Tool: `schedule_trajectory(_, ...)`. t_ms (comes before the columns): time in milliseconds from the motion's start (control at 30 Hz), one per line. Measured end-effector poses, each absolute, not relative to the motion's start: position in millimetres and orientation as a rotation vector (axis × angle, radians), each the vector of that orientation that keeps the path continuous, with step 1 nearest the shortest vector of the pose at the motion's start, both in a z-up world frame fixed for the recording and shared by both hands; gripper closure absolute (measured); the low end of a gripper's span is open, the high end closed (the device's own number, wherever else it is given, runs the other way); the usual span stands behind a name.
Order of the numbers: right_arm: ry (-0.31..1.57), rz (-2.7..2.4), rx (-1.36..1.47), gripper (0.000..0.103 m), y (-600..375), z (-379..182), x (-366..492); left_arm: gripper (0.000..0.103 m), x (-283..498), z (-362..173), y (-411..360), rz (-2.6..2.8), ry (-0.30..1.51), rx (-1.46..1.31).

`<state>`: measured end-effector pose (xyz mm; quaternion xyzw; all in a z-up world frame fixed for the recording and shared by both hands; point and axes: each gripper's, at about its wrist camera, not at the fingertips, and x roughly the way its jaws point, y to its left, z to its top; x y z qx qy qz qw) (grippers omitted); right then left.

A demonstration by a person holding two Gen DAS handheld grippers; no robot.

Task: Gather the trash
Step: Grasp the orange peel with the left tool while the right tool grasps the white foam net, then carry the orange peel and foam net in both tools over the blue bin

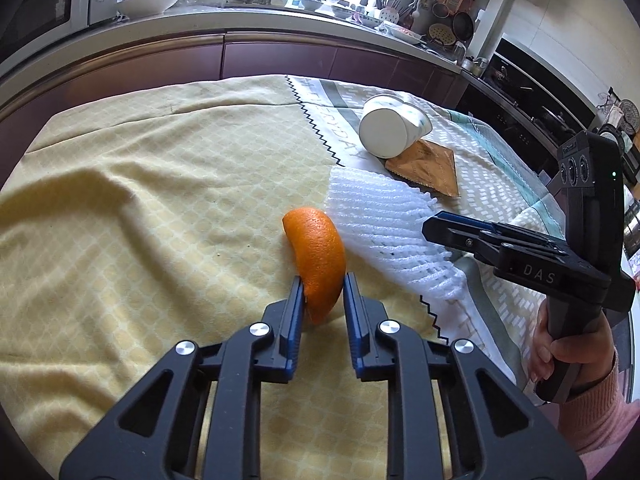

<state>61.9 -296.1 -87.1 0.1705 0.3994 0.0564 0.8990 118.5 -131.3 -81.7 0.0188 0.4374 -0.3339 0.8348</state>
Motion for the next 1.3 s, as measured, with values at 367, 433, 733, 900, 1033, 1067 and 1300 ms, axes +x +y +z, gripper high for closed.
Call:
schedule_trajectory(367,0.785,0.236,0.425,0.093,-287.7,-77.0,58.9,0.084,110.4,-66.1,-89.6,-0.645,0.863,-0.004)
schedule_trajectory(433,0.775,0.257,0.432,0.093,-285.3,-73.7,58.5,0.084,108.1,-64.4,-80.9,-0.625,0.852,-0.009)
schedule_trajectory(733,0.733,0.346,0.492,0.094,-274.8,-58.6,60.4,0.084,95.9,-58.2,-38.4,-0.556,0.822,-0.045)
schedule_trajectory(900,0.721,0.384,0.495,0.094,-263.9,-52.0,64.5,0.084,89.6,-52.5,-17.9,-0.523,0.799,-0.058)
schedule_trajectory(1033,0.717,0.415,0.494,0.094,-253.4,-48.8,69.0,0.084,86.4,-50.4,-5.8,-0.505,0.791,-0.073)
schedule_trajectory(1067,0.716,0.423,0.493,0.094,-250.9,-48.3,70.5,0.084,85.3,-50.1,-2.7,-0.501,0.790,-0.075)
schedule_trajectory(1300,0.719,0.477,0.482,0.094,-225.8,-44.0,79.3,0.084,76.7,-44.8,15.2,-0.468,0.767,-0.075)
